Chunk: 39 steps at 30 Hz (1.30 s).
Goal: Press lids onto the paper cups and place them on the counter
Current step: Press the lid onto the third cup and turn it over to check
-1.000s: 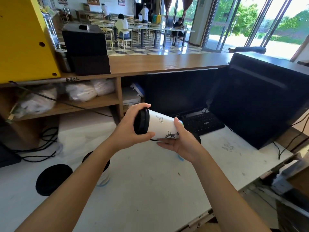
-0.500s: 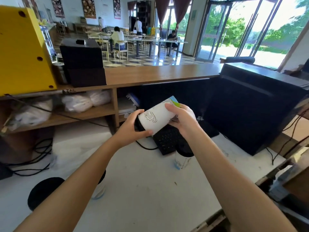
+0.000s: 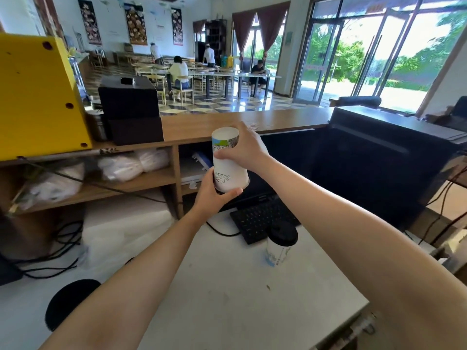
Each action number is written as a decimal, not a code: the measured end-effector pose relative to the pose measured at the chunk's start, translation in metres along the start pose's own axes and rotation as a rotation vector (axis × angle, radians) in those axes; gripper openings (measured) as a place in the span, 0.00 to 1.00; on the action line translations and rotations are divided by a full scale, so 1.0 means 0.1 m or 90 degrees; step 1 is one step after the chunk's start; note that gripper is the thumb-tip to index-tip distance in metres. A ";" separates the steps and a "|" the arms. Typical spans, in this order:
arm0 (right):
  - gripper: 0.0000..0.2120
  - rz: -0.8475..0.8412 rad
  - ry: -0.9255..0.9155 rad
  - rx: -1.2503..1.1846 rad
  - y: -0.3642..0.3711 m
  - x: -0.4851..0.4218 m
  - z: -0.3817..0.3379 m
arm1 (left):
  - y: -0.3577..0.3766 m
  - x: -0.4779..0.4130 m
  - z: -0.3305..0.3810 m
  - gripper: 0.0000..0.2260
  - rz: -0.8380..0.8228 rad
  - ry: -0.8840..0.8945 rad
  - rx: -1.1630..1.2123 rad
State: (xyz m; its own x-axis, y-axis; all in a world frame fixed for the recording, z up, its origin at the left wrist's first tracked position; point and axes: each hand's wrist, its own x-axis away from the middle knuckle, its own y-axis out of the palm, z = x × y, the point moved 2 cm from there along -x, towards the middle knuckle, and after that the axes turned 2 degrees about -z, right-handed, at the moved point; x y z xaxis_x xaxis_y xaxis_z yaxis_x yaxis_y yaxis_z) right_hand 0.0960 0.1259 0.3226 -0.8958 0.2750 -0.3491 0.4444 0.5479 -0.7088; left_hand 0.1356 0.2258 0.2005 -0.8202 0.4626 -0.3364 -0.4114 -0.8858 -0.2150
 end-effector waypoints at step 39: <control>0.34 -0.143 0.083 -0.221 0.54 0.43 0.68 | -0.28 -0.01 0.53 0.31 -0.051 -0.021 0.146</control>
State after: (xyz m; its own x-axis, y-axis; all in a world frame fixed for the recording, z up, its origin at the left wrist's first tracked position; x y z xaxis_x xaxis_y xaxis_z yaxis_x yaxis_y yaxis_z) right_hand 0.0811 0.1134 0.2272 -0.9722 0.2045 -0.1139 0.2339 0.8328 -0.5018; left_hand 0.1269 0.2483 0.2555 -0.7919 0.5338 -0.2964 -0.5522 -0.8333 -0.0254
